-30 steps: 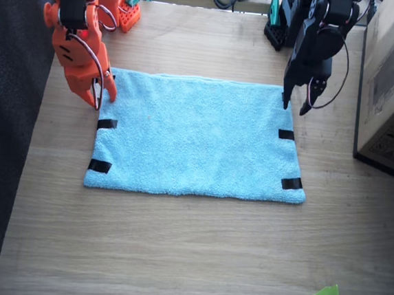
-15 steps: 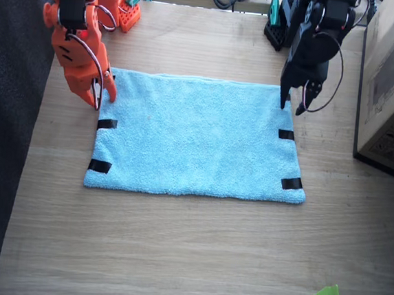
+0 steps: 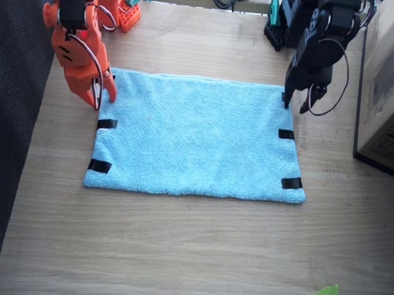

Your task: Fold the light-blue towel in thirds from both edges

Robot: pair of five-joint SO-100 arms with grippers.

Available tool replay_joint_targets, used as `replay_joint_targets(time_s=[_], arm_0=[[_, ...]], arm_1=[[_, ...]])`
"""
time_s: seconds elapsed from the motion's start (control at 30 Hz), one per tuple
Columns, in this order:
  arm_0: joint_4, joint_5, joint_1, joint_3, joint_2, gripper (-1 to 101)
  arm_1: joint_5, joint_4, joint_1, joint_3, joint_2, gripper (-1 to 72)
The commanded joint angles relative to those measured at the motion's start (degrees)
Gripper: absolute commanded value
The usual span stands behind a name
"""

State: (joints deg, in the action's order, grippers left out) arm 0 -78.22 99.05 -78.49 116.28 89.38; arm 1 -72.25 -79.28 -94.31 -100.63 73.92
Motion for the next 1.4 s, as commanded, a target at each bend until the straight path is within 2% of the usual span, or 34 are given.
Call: replay_joint_targets(time_s=[0.0, 0.6, 0.7, 0.77, 0.87, 0.93, 1.37], arm_0=[[-1.05, 0.62, -0.7, -2.9, -1.41, 21], [-3.43, 1.76, -0.09, -8.17, -7.65, 19], [-3.25, 2.11, -0.18, -7.38, -6.94, 15], [-3.08, 2.2, -0.18, -6.86, -6.42, 13], [-2.99, 2.9, -0.26, -6.15, -5.89, 5], [-2.9, 2.99, -0.44, -6.15, -5.98, 0], [-2.64, 3.69, -1.32, -4.92, -4.83, 0]], arm_1=[[-0.09, -0.18, -0.35, -0.97, 0.35, 21.7], [0.26, -0.26, -0.18, -1.05, -0.44, 21.2], [0.26, -0.44, -0.26, -1.05, -0.7, 18.6], [0.35, -0.62, -0.79, -1.14, -0.88, 14.0], [-0.18, -0.53, -1.58, -1.32, -1.05, 0.2], [-0.44, -0.53, -2.02, -1.32, -1.49, 0.1], [-0.62, -0.62, -4.39, -1.05, 0.44, 0.1]])
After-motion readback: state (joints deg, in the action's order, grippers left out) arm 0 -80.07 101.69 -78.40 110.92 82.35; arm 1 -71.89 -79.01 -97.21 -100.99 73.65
